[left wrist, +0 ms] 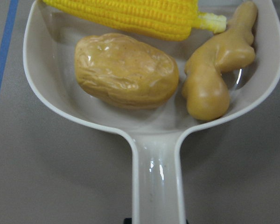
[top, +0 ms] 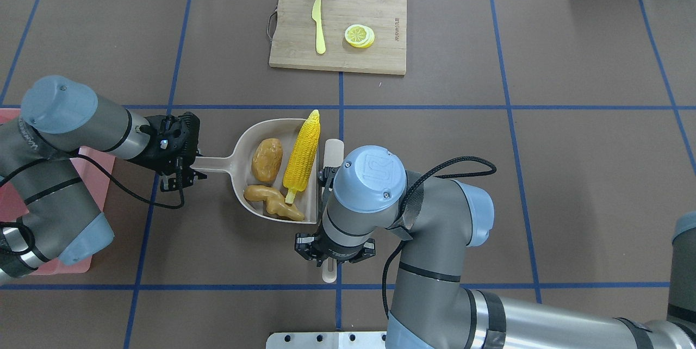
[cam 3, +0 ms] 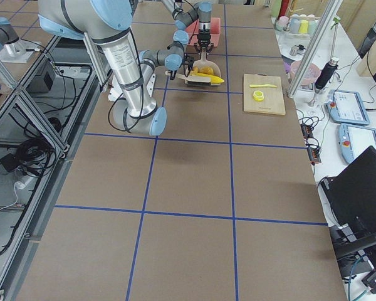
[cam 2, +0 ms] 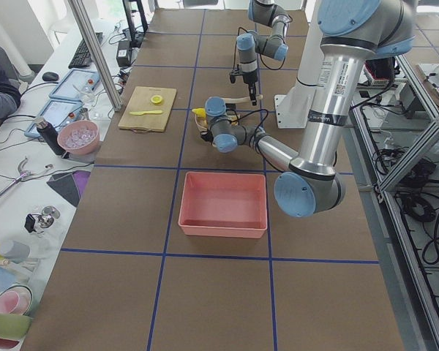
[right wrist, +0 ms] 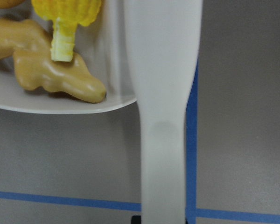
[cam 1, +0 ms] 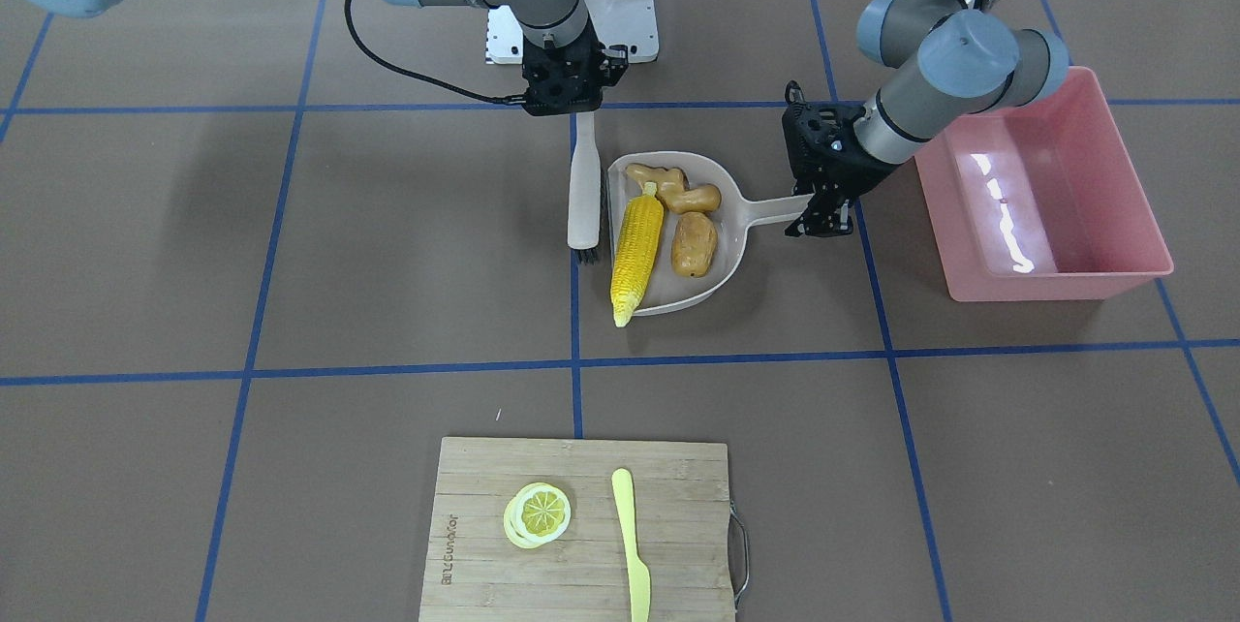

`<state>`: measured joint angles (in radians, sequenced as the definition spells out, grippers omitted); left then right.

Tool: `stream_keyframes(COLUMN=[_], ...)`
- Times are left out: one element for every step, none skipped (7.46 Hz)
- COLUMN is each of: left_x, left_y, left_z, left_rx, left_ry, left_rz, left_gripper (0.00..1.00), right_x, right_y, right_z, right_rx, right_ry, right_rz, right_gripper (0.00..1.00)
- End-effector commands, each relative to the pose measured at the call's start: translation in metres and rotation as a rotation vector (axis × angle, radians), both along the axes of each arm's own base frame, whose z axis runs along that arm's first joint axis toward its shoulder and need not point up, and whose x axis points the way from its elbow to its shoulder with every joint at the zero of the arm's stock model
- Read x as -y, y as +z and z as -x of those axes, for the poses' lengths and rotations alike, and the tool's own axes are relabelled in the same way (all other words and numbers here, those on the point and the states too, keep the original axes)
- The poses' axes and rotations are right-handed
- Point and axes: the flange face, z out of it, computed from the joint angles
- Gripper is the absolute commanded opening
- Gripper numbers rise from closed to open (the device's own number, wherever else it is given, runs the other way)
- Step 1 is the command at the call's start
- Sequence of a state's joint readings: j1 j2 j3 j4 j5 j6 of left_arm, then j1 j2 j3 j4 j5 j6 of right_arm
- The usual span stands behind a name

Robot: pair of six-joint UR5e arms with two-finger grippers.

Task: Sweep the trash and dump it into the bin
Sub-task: 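Brush the items farther into the dustpan with the right gripper, then lift the dustpan toward the pink bin with the left gripper while the right withdraws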

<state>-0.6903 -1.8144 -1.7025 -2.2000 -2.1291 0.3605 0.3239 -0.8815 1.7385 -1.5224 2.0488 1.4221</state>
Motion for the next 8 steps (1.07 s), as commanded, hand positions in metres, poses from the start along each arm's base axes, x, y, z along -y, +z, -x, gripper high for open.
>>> stream_keyframes(left_x=[-0.001, -0.003, -0.004, -0.006, -0.010, -0.015, -0.018, -0.020], left_y=[-0.005, -0.010, -0.013, -0.014, -0.013, -0.009, -0.003, 0.004], left_z=[0.001, 0.003, 0.004, 0.006, 0.009, 0.016, 0.025, 0.041], left_rx=[-0.009, -0.022, -0.050, -0.071, -0.095, -0.135, -0.152, -0.169], left_ry=[0.001, 0.003, 0.005, 0.009, 0.006, 0.004, 0.007, 0.023], left_rz=[-0.005, -0.012, -0.032, -0.048, -0.023, 0.001, 0.005, 0.037], left_gripper=[0.21, 0.19, 0.17, 0.16, 0.16, 0.16, 0.16, 0.16], right_x=[-0.001, -0.001, -0.001, -0.002, -0.003, -0.004, -0.006, -0.006], right_y=[0.005, 0.007, 0.006, 0.012, 0.011, 0.013, 0.016, 0.028], right_z=[-0.007, -0.010, -0.016, -0.019, -0.024, -0.042, -0.064, -0.087], right_rx=[-0.029, -0.055, -0.068, -0.095, -0.116, -0.137, -0.162, -0.193], right_ry=[-0.014, -0.018, -0.026, -0.034, -0.040, -0.061, -0.072, -0.086], right_rz=[-0.008, -0.006, -0.015, -0.021, -0.024, -0.051, -0.064, -0.082], right_gripper=[0.00, 0.00, 0.00, 0.00, 0.00, 0.00, 0.00, 0.00])
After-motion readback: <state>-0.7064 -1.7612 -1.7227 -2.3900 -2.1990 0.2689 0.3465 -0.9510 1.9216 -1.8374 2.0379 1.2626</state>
